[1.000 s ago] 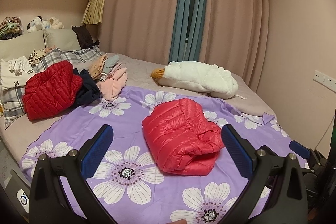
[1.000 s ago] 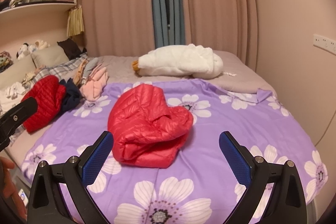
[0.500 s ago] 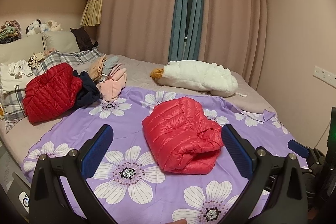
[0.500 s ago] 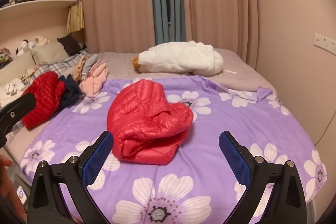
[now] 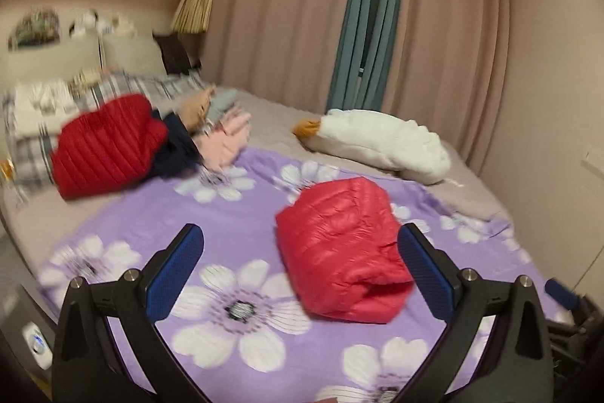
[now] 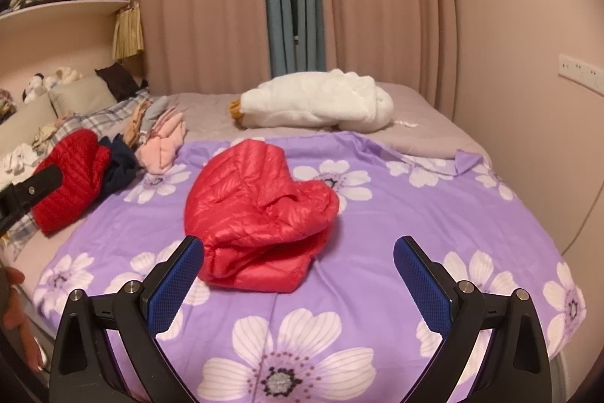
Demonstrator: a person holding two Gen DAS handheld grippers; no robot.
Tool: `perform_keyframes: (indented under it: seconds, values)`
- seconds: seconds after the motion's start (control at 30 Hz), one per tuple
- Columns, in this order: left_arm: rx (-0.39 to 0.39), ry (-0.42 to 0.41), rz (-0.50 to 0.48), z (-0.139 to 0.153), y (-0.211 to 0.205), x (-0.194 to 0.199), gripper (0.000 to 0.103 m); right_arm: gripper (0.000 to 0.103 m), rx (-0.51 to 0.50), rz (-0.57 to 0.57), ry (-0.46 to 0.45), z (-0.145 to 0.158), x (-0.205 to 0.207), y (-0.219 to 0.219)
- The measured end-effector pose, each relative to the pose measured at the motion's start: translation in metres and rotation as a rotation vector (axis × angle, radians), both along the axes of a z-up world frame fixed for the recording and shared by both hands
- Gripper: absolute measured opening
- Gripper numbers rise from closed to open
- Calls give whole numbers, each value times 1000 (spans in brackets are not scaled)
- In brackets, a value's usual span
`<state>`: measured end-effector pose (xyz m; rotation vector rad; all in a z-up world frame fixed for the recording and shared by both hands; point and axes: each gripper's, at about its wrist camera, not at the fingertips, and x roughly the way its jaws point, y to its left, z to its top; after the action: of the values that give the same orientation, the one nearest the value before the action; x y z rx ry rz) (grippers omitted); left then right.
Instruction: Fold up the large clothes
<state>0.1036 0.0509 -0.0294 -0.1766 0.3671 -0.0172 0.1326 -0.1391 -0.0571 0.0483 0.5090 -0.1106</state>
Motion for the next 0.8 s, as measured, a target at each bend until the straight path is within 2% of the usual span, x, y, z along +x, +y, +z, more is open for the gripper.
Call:
perform_keyframes:
  seconds: [0.13,0.6,0.8]
  values:
    - [-6,19,-41,-1,-4,-2,103,100,-4,7,-7,0,-4,0]
    - [36,0,-1,-1,-2,-11,103,100,-21,25,3,-1,-4,-1]
    - [6,5,-2,-2,-1,-10,103,100,-41,21,7,0,-6,2]
